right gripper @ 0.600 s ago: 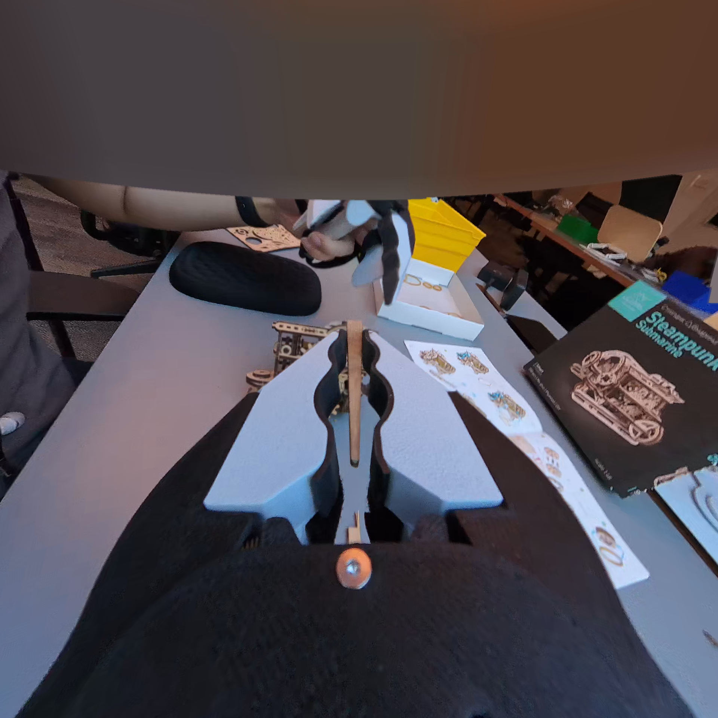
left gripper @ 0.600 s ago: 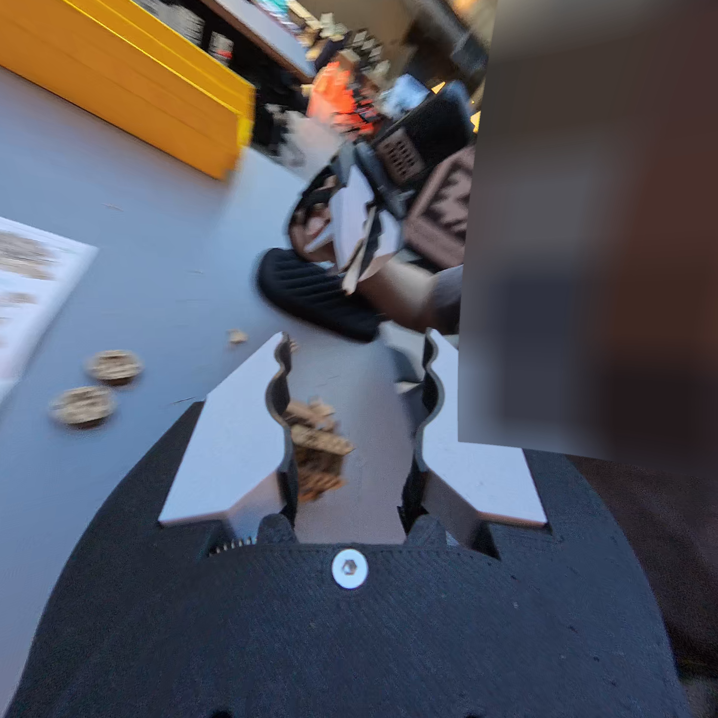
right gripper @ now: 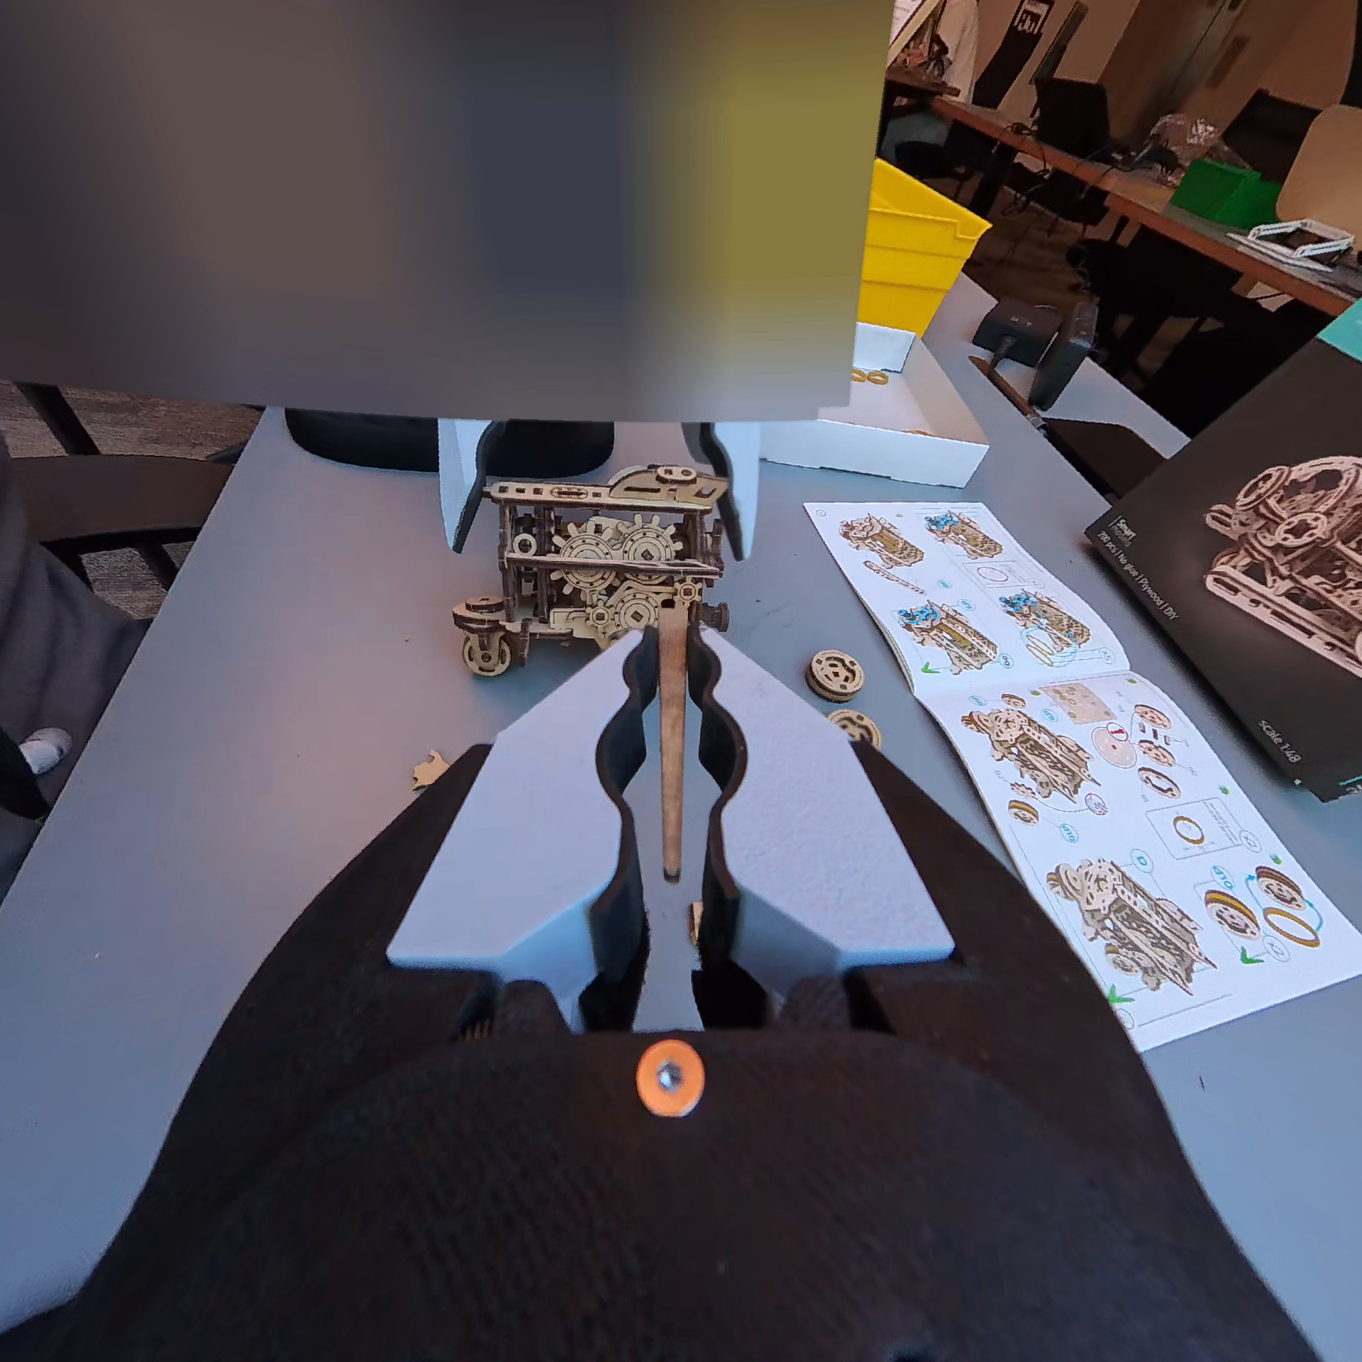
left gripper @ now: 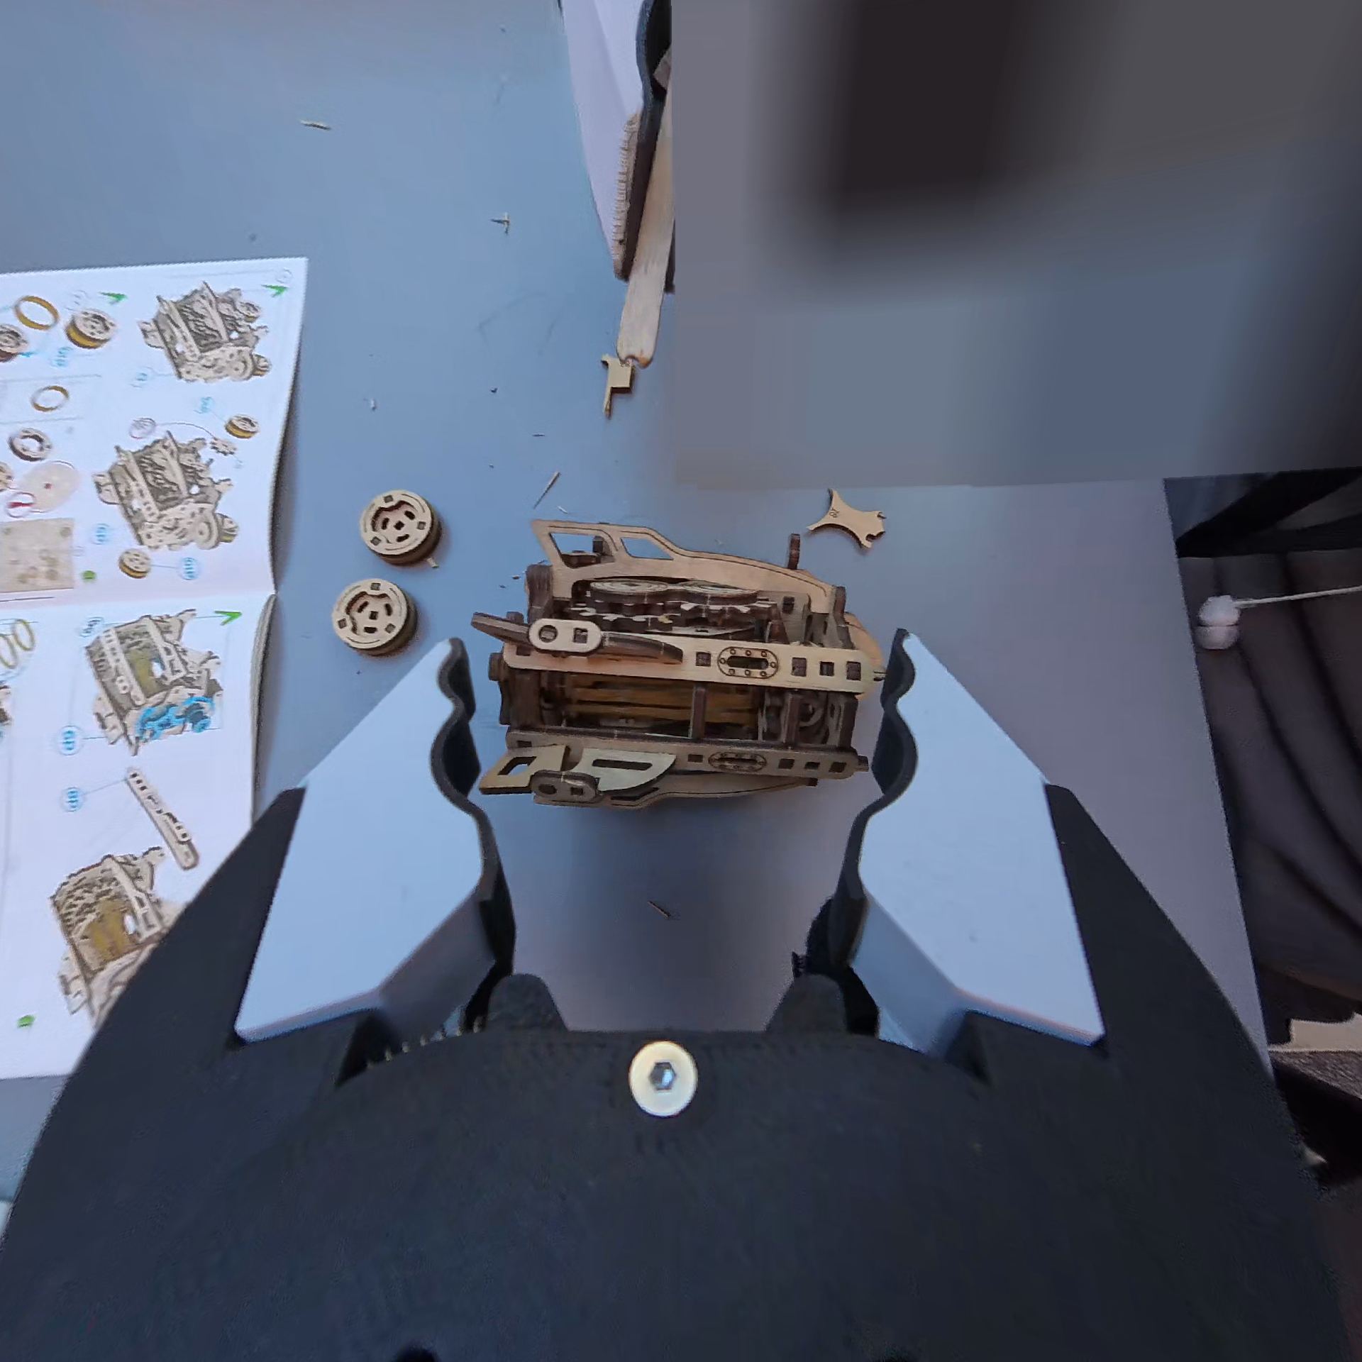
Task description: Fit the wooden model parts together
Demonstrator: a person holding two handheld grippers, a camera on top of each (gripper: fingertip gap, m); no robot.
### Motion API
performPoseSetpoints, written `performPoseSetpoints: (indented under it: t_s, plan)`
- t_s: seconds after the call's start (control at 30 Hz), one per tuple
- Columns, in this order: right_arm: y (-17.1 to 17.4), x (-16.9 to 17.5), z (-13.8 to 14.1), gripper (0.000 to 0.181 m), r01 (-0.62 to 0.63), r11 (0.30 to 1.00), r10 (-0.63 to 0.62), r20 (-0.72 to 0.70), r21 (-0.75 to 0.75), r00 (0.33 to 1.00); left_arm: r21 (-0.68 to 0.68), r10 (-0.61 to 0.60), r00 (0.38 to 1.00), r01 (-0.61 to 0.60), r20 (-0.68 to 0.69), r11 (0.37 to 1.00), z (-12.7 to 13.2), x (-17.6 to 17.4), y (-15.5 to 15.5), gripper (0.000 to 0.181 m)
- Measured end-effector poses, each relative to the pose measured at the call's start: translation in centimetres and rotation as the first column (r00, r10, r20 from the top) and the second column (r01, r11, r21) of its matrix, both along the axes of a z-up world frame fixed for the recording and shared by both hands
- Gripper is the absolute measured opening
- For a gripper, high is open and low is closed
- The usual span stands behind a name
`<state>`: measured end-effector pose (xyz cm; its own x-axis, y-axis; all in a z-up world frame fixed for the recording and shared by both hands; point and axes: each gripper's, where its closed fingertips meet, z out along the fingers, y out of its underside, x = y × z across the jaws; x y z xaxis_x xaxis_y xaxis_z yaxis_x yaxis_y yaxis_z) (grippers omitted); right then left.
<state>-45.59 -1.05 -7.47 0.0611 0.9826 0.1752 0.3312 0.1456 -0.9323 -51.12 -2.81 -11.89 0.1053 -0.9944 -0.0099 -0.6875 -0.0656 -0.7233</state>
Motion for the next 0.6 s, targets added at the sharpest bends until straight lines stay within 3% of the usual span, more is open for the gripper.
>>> performPoseSetpoints:
  t_s: [0.4, 0.6]
  plan:
    - [0.0, -2.4, -2.6, 0.006, 0.001, 0.991, 0.008, 0.073, -0.132, 0.997, -0.035, 0.038, 0.98, -0.032, 0.196, 0.999, 0.0, -2.3, -0.2, 0.106]
    - [0.0, -4.5, -2.5, 0.006, -0.017, 0.988, 0.033, 0.102, -0.156, 0.994, -0.037, 0.033, 0.971, -0.025, 0.237, 0.999, 0.0, -2.7, -0.3, 0.105]
